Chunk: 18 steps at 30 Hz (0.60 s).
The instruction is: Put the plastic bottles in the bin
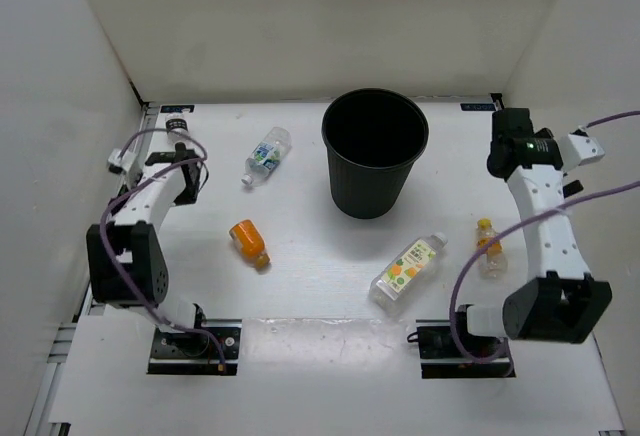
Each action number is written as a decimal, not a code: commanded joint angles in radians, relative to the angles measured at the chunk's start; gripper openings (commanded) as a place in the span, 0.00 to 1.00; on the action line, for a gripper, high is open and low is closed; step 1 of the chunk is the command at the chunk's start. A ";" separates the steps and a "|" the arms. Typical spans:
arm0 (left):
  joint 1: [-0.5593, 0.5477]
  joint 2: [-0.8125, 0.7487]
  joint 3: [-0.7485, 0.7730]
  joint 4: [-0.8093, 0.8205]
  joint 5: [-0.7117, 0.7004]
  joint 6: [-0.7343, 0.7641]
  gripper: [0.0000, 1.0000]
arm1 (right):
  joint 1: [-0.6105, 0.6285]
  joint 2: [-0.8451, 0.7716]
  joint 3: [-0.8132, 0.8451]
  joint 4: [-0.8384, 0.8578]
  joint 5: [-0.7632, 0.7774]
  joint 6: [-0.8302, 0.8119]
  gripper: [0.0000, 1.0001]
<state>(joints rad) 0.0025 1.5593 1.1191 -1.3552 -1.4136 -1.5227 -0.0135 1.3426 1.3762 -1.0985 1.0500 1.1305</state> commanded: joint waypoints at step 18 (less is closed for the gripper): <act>-0.685 -0.326 0.352 0.412 0.905 2.038 1.00 | -0.117 -0.068 -0.178 0.161 -1.032 -0.804 0.99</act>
<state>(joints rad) -0.6037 1.2118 1.5539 -0.9699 -0.5999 0.1581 -0.1181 1.2678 1.2114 -0.8928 0.0742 0.3836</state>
